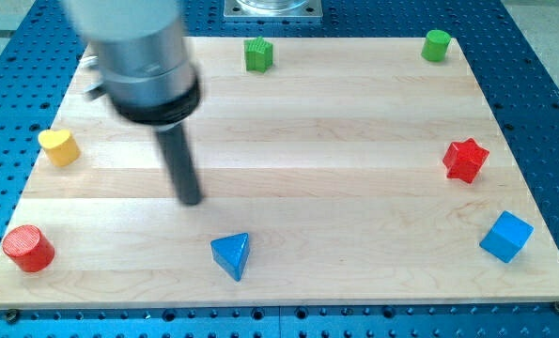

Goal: Move the green star and yellow hexagon towards the yellow heart

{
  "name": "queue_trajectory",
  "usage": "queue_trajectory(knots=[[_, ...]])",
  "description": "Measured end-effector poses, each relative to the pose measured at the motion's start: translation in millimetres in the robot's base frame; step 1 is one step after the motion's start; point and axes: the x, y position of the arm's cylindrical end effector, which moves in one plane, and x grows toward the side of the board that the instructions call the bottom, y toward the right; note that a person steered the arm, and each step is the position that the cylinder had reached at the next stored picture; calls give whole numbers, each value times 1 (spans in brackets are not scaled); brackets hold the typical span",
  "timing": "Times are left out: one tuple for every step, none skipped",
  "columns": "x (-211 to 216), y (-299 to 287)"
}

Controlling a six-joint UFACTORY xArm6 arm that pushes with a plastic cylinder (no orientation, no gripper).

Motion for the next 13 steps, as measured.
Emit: queue_trajectory(knots=[[-48, -5], [-74, -6], [-131, -4], [-158, 99], [-210, 121], [-247, 99], [-247, 67], [-252, -21], [-275, -26], [-217, -60], [-166, -111], [-137, -131], [-133, -67]])
